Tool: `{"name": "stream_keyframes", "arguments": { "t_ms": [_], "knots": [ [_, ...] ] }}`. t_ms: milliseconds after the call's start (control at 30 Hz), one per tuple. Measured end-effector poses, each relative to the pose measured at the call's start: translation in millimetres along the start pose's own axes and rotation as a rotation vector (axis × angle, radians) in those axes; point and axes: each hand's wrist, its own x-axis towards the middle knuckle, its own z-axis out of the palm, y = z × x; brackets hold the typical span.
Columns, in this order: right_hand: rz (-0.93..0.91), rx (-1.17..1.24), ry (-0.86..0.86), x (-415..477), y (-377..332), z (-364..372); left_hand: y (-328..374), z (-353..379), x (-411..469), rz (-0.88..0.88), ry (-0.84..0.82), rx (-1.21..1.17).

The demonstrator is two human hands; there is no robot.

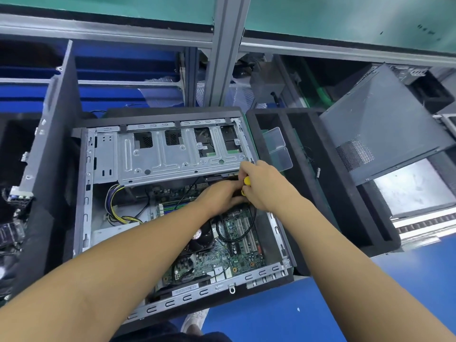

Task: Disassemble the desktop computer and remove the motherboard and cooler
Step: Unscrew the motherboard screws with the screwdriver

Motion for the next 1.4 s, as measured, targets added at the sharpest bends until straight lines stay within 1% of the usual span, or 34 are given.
{"name": "stream_keyframes", "arguments": {
  "t_ms": [133,200,300,367,533,600,667,800,867,967,1000,1133,1200,1300,1400],
  "knots": [
    [0.003,0.038,-0.025,-1.9,0.4,-1.1,0.8,-0.1,1.7,-0.016,-0.006,0.006],
    [0.030,0.033,0.020,-3.3,-1.1,-0.5,1.4,0.1,1.9,-0.051,-0.013,-0.038],
    [0.134,-0.072,0.127,-2.7,-3.1,1.9,3.5,0.2,1.6,-0.101,-0.004,-0.067],
    [0.127,-0.111,0.151,-1.8,-4.7,4.4,4.9,-2.4,2.1,-0.123,-0.025,-0.090],
    [0.019,-0.068,0.065,0.1,-3.0,-5.3,-4.2,-17.4,-2.4,-0.097,-0.199,-0.057],
    [-0.006,-0.049,0.020,0.7,-1.6,-9.3,-5.3,-23.6,-4.6,-0.095,-0.217,-0.034],
    [-0.014,-0.076,-0.003,1.0,0.9,-10.7,-5.3,-27.0,-5.1,-0.118,-0.218,0.001],
    [0.016,-0.097,-0.016,0.0,5.0,-8.7,-11.8,-28.0,-9.8,-0.231,-0.188,0.051],
    [-0.005,-0.097,-0.025,-0.1,5.3,-6.5,-13.5,-28.1,-11.9,-0.248,-0.173,0.067],
    [-0.062,-0.079,0.005,-0.7,2.7,-3.5,-12.9,-25.6,-12.4,-0.263,-0.157,0.088],
    [-0.078,-0.111,0.022,-1.5,2.2,-1.2,-12.2,-24.5,-12.5,-0.269,-0.146,0.087],
    [-0.112,-0.369,0.124,-3.2,-0.3,7.2,-10.2,-23.9,-14.8,-0.283,-0.104,0.072],
    [-0.117,-0.419,0.151,-2.1,-0.5,7.4,-10.7,-23.2,-15.3,-0.279,-0.109,0.070],
    [-0.071,-0.336,0.138,2.9,1.3,3.8,-11.6,-21.6,-15.4,-0.292,-0.102,0.067],
    [-0.046,-0.237,0.066,4.8,0.5,3.0,-12.0,-20.9,-15.6,-0.297,-0.099,0.075]
  ]
}}
